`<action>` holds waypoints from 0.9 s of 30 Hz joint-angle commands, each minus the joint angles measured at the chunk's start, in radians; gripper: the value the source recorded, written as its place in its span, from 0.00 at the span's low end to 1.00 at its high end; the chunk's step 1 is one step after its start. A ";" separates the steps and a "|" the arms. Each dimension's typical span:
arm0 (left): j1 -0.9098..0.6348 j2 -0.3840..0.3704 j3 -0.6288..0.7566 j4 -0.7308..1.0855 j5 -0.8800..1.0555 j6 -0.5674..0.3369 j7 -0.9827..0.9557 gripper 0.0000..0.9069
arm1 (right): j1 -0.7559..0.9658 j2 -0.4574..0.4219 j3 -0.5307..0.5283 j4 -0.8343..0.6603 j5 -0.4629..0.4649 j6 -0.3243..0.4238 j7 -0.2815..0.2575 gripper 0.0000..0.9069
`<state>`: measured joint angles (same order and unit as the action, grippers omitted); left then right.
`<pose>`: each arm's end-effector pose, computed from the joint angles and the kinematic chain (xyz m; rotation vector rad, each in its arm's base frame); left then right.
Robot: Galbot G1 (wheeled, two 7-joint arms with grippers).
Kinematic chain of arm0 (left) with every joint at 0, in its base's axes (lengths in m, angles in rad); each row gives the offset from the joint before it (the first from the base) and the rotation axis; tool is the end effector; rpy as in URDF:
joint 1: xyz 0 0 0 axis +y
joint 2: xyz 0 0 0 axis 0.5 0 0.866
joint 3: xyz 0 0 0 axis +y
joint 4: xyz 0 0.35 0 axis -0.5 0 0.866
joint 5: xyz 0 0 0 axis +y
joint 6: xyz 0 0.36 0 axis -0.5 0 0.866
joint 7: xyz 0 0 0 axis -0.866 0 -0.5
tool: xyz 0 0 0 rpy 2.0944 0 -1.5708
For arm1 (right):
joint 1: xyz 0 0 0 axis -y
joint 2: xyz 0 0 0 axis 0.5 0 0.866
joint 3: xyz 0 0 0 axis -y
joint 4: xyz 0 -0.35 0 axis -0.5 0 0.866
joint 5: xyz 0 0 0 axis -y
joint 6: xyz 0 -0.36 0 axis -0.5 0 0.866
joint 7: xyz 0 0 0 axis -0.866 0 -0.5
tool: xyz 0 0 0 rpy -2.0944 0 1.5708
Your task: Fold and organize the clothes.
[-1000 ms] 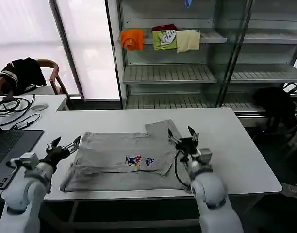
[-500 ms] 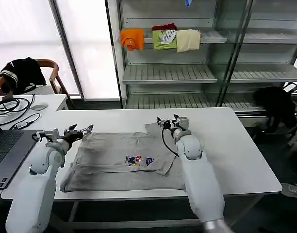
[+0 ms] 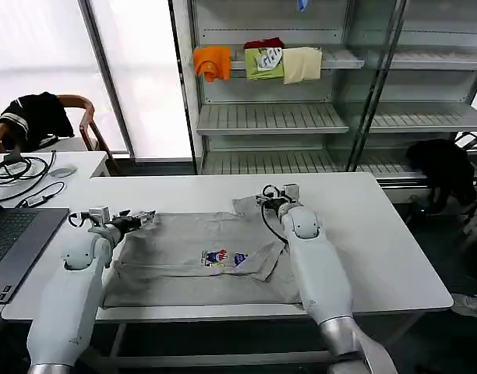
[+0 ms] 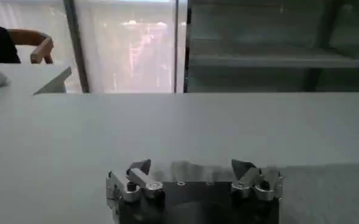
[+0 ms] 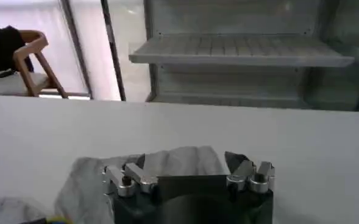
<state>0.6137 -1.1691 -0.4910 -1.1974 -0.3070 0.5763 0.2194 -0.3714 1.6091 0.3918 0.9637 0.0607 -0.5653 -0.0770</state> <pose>0.4919 0.1781 -0.2652 -0.1061 -2.6344 0.0216 0.5749 0.0601 -0.2485 0.2770 -2.6295 0.0076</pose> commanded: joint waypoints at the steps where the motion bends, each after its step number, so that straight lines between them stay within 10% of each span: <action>1: -0.031 -0.006 0.014 0.060 0.033 0.002 0.008 0.29 | 0.035 0.022 0.000 -0.075 0.030 -0.012 0.019 0.09; 3: -0.028 -0.007 0.013 0.062 0.033 0.002 0.009 0.02 | 0.032 0.021 -0.002 -0.080 0.011 -0.012 0.017 0.00; 27: 0.017 -0.007 -0.018 0.012 -0.026 0.001 0.009 0.00 | -0.067 0.030 -0.007 0.066 0.056 0.078 0.002 0.00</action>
<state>0.6305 -1.1759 -0.5084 -1.1859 -0.3280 0.5759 0.2300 -0.4281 1.6093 0.3864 0.9926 0.1072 -0.4989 -0.0810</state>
